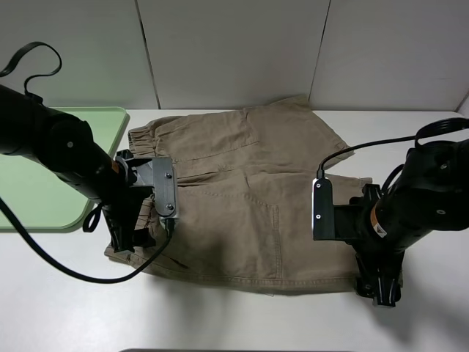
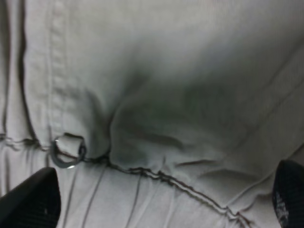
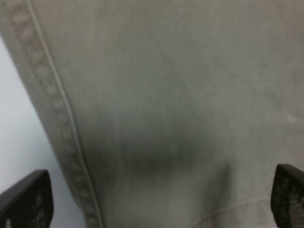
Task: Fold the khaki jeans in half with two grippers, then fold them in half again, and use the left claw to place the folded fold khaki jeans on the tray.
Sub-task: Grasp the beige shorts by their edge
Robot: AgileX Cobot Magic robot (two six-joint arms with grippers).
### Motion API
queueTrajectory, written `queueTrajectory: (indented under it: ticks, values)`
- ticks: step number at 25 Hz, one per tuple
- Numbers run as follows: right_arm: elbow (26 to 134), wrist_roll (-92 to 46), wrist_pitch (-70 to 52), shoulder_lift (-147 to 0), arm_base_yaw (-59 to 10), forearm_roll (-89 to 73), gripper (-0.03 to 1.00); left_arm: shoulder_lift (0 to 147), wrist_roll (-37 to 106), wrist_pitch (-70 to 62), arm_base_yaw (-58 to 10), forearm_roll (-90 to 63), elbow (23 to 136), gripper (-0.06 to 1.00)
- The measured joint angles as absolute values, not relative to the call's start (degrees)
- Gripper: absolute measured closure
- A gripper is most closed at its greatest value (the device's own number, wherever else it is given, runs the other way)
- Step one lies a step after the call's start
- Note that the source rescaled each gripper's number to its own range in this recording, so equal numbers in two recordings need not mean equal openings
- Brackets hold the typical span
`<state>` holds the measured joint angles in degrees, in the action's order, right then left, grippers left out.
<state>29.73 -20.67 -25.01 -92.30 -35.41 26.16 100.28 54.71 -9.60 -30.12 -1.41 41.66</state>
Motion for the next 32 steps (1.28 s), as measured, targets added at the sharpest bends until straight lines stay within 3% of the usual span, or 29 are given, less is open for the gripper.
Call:
queueTrajectory:
  ticks: [11, 23, 32]
  values:
    - [24.5, -20.7, -14.9, -92.2, -35.4, 28.0, -0.03, 101.5, 56.1, -9.8, -30.1, -1.5, 41.7, 0.02]
    - [24.4, -20.7, -13.2, -92.2, -35.4, 28.4, -0.03, 96.9, 56.7, -11.7, -34.0, -1.5, 41.6, 0.02]
    - [24.4, -20.7, -13.1, -92.2, -35.4, 28.4, -0.03, 95.0, 56.7, -19.1, -32.4, -0.5, 40.3, 0.02]
